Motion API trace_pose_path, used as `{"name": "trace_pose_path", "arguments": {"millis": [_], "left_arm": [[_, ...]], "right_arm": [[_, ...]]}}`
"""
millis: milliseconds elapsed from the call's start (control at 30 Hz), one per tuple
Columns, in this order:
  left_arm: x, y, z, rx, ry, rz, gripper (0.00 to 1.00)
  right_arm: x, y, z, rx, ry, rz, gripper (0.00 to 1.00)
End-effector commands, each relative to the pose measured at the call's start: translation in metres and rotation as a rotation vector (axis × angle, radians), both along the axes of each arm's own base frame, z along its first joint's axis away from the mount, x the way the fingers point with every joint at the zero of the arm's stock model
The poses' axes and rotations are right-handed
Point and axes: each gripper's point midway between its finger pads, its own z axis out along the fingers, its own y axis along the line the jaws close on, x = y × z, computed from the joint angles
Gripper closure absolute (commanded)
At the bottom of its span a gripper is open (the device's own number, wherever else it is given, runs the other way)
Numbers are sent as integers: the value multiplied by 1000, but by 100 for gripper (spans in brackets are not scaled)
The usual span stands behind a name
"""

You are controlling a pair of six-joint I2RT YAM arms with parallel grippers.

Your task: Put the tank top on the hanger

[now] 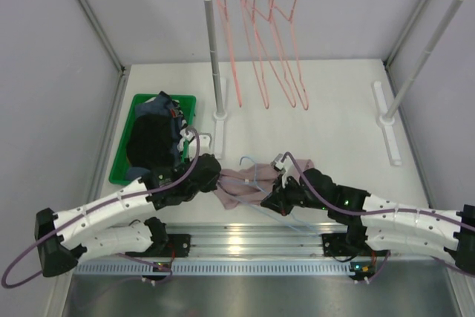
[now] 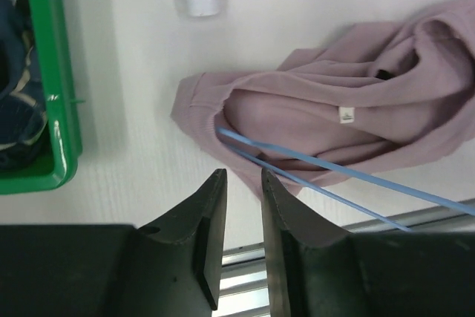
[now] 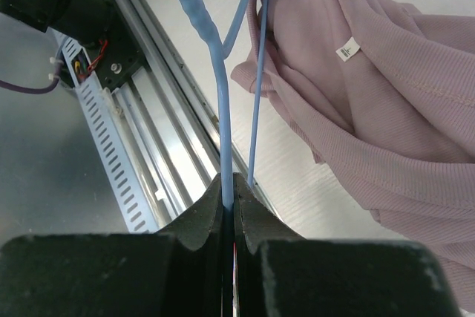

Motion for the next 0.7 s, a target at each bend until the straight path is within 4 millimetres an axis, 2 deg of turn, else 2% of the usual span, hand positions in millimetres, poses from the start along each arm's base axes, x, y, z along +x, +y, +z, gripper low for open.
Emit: {"name": "trace_pose_path", "arguments": {"millis": [0, 167, 233, 333, 467, 667], "left_arm": [[1, 25, -12, 52, 26, 171, 69], [-5, 21, -35, -10, 83, 243, 53], [-4, 15, -37, -49, 84, 241, 50], [-2, 6, -43, -102, 77, 230, 51], [-3, 3, -56, -83, 101, 237, 57], [3, -5, -62, -90, 92, 232, 55]], "right_arm": [[1, 15, 27, 99, -55, 23, 100], [2, 15, 26, 89, -53, 24, 100], [2, 15, 25, 85, -54, 25, 100], [1, 16, 25, 85, -52, 30, 100], [1, 16, 25, 83, -52, 30, 100], [2, 18, 27, 89, -55, 35, 100]]}}
